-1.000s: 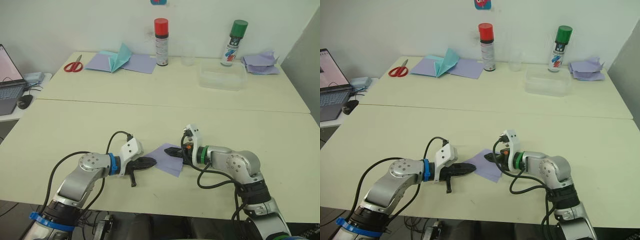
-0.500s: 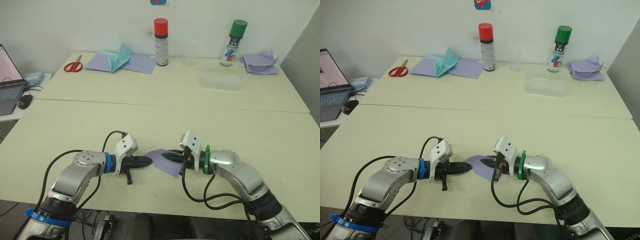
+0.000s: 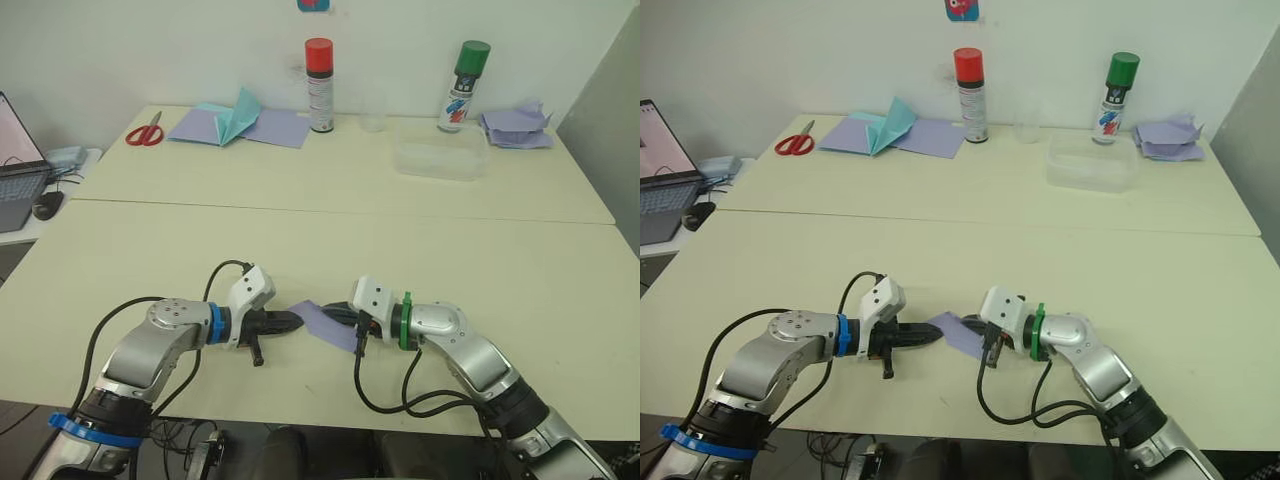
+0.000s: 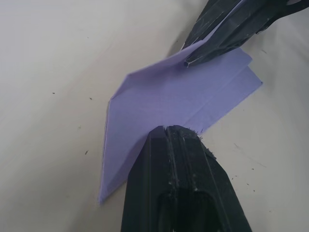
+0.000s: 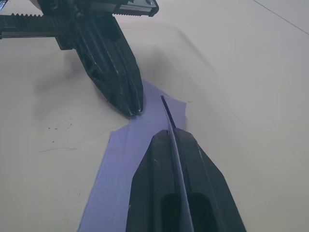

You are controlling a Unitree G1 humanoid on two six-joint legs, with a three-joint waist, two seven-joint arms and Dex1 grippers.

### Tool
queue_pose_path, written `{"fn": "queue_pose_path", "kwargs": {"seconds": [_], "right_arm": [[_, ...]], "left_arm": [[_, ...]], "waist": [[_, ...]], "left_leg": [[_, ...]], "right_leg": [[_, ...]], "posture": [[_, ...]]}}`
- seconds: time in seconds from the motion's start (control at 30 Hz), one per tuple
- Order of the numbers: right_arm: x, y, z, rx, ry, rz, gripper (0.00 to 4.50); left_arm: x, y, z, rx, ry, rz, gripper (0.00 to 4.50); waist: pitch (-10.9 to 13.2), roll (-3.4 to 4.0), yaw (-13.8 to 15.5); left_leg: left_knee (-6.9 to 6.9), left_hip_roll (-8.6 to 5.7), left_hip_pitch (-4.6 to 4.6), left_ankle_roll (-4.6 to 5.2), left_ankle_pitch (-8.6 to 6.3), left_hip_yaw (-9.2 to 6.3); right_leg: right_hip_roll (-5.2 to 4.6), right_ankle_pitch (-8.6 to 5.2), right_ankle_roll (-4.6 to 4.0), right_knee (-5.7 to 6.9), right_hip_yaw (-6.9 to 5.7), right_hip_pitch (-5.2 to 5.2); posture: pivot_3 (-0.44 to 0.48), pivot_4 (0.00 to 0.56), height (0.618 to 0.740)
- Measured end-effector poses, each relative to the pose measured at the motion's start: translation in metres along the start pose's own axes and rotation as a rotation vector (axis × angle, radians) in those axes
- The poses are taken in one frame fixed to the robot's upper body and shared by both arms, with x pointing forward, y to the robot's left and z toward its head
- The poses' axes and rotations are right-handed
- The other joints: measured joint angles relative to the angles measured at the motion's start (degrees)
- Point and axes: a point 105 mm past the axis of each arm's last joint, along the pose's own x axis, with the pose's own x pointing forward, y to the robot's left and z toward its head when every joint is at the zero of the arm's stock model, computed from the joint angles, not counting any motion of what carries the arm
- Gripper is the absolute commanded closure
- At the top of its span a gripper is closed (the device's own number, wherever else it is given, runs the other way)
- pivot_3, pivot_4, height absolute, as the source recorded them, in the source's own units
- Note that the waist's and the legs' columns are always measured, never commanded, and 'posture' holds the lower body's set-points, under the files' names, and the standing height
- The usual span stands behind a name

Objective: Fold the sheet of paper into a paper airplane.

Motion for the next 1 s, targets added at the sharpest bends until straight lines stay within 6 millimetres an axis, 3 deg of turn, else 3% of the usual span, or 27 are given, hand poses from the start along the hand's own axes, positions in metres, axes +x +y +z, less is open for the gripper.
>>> {"fn": "queue_pose_path", "kwargs": {"seconds": [1.0], "right_arm": [[0.004, 0.008, -0.012, -0.08, 0.024, 0.087, 4.46]], "left_arm": [[-0.005, 0.001, -0.003, -0.014, -0.005, 0.02, 4.5]], "waist": [[0.0, 0.0, -0.06]], "left_leg": [[-0.01, 0.02, 0.15, 0.0, 0.0, -0.05]], "right_leg": [[0.01, 0.0, 0.0, 0.01, -0.01, -0.01]], "posture": [[0.0, 0.15, 0.74]]}}
